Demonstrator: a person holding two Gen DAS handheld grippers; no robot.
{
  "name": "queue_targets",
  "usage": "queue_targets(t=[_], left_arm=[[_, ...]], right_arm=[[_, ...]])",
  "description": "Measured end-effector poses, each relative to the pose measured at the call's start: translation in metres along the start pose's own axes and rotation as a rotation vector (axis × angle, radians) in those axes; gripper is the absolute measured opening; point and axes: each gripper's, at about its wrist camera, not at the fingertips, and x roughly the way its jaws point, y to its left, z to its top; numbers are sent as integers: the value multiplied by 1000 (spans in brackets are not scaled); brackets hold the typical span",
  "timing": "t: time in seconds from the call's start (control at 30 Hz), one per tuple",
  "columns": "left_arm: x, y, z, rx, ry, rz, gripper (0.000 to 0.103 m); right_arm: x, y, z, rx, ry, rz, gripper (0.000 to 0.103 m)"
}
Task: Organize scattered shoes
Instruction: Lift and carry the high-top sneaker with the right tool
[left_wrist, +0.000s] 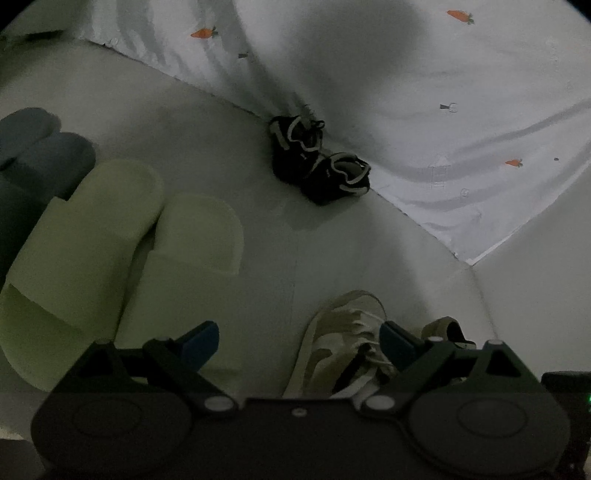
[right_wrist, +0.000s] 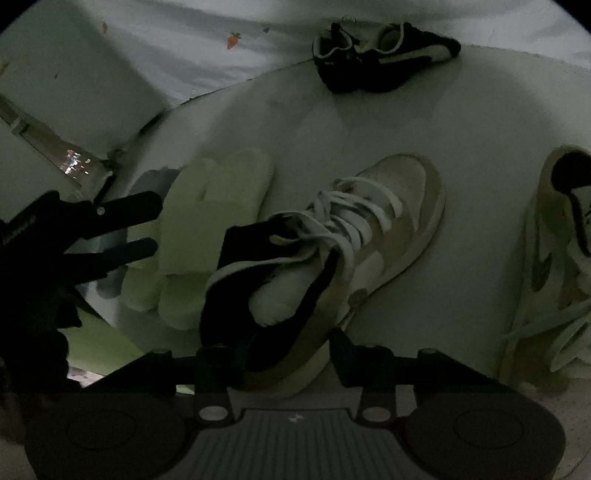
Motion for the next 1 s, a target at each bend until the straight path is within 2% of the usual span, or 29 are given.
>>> queue_targets(t=[0.43,0.53,0.73,1.0], left_arm=[[9,-6,29,-18,-84,-26,95],[17,-9,37,-20,-104,-30,95],[46,-15,59,-28,-132,-35,94],[102,-11,97,-73,-122,-21,95]], right_arm=[[-10,-32,62,-50,-54,-280,23],[-5,-48,82,-39,-61,-312,17],[5,-81,122,-17,-76,-374,19],[35,-115,196,-93,-76,-404,21]])
